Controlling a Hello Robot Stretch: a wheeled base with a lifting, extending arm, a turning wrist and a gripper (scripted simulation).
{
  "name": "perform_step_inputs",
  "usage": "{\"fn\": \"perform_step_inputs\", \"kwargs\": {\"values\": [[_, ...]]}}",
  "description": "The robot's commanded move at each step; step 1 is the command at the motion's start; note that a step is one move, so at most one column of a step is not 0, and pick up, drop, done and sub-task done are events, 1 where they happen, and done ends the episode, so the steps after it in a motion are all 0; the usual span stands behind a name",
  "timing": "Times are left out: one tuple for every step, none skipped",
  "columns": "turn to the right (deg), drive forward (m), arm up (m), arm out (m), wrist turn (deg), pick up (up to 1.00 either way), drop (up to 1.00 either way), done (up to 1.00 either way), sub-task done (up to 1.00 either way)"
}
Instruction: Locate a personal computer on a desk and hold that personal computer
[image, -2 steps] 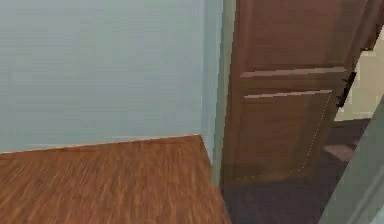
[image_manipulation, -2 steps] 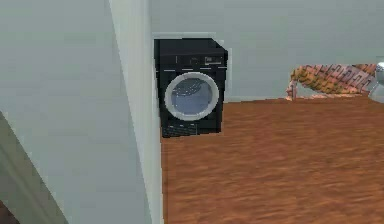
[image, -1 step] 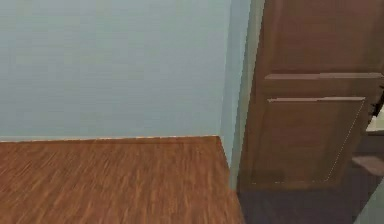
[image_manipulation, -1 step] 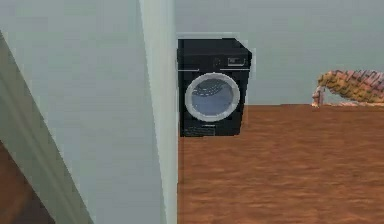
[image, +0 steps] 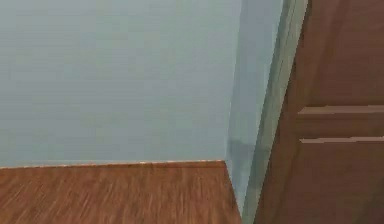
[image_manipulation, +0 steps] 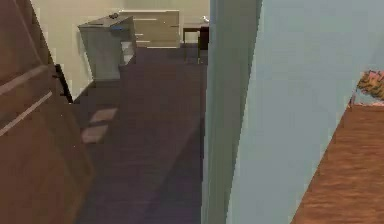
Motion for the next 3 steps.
{"fn": "perform_step_inputs", "kwargs": {"values": [[45.0,0.00,0.00,0.00,0.0,0.00,0.00,0.00,0.00],[18.0,0.00,0.00,0.00,0.0,0.00,0.00,0.00,0.00],[0.0,0.60,0.00,0.00,0.0,0.00,0.00,0.00,0.00]]}}
